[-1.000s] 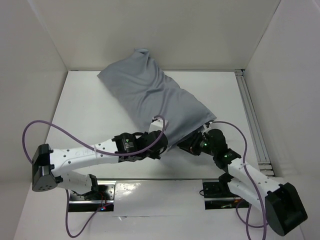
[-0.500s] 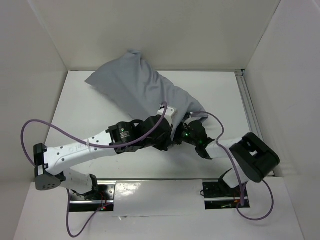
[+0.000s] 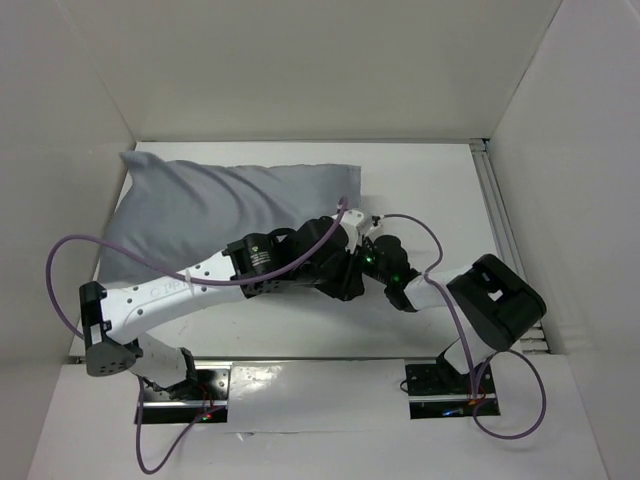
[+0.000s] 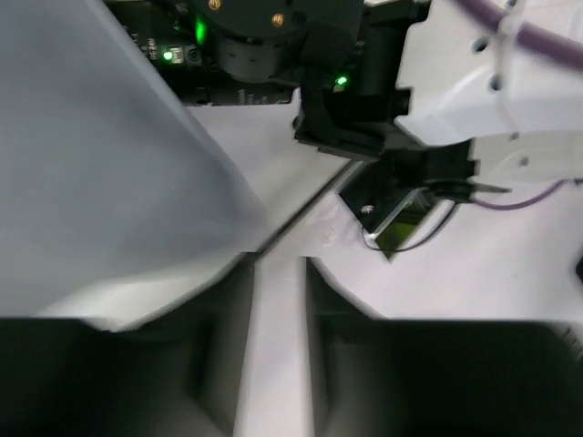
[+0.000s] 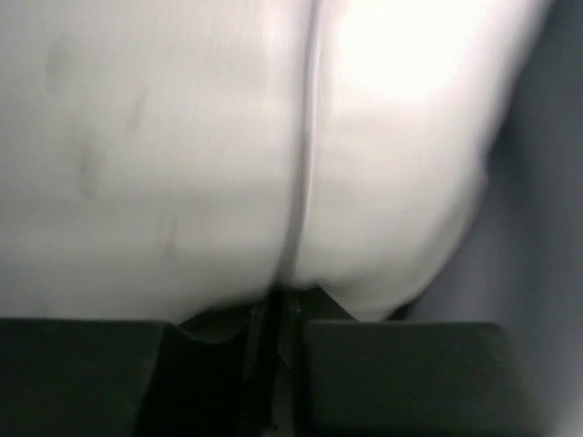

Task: Put the pillow into the pillowcase

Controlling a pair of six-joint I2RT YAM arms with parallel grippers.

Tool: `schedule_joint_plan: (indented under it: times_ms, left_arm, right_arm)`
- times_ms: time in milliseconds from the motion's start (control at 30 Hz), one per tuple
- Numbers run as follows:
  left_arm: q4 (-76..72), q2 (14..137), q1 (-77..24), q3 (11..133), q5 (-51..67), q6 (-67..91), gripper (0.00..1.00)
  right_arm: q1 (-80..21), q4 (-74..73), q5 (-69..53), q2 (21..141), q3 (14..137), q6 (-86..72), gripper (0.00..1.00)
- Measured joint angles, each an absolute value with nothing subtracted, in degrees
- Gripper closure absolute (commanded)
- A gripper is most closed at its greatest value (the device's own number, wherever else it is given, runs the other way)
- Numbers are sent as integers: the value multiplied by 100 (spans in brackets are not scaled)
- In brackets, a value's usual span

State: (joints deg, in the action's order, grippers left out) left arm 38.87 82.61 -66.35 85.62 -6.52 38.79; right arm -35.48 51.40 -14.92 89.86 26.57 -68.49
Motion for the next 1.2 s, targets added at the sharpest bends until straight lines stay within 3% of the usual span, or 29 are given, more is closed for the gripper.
schedule_joint_plan:
  times_ms: [33, 67, 100, 200, 367, 500, 733, 933, 1000, 1033, 1067, 1100, 1133, 1200]
  left_arm:
    - [3848, 8294, -6587, 8562, -484, 3896, 37]
    - [3800, 8322, -6571, 8567, -377, 3839, 26]
    - [3802, 8348, -6565, 8597, -298, 3787, 13]
    - [4189, 8460, -6514, 9059, -318, 3605, 7]
    - [4742, 8403, -5811, 10178, -690, 3409, 7]
    - [4875, 7918, -4427, 9859, -1044, 3291, 10]
    - [5142, 7253, -1376, 8412, -1133, 3105, 11]
    - [5124, 7022, 82, 7690, -996, 3000, 14]
    - [5039, 6984, 298, 7540, -762, 3002, 15]
    - [4995, 6978, 377, 7478, -633, 2998, 16]
    - [4969, 6978, 423, 7439, -530, 2995, 16]
    - [4950, 6978, 440, 7413, -408, 2998, 16]
    - [4936, 6976, 443, 7408, -296, 2995, 16]
    - [4884, 6958, 440, 7408, -108, 2989, 16]
  right_arm:
    - [-3551, 5170, -1431, 8971, 2576, -6884, 70]
    - [-3544, 5170, -1376, 8934, 2456, -6923, 50]
    - [-3531, 5078, -1319, 8825, 2305, -6943, 41]
    - [-3452, 3811, -1028, 7905, 2036, -6768, 15]
    - [-3107, 1079, -270, 5839, 2543, -6086, 6]
    - [-2742, -401, 43, 5315, 3422, -5391, 3]
    - [-2799, -947, -604, 6311, 4644, -4377, 0]
    - [-3487, -803, -1142, 8305, 6055, -3726, 0]
    - [-3623, -661, -1354, 8986, 6386, -3601, 6]
    - [-3671, -639, -1435, 9295, 6506, -3542, 17]
    - [-3704, -613, -1494, 9559, 6584, -3494, 65]
    - [-3721, -537, -1584, 9754, 6602, -3476, 86]
    - [-3715, -462, -1686, 9863, 6591, -3535, 100]
    - [-3656, -231, -1815, 9835, 6449, -3640, 100]
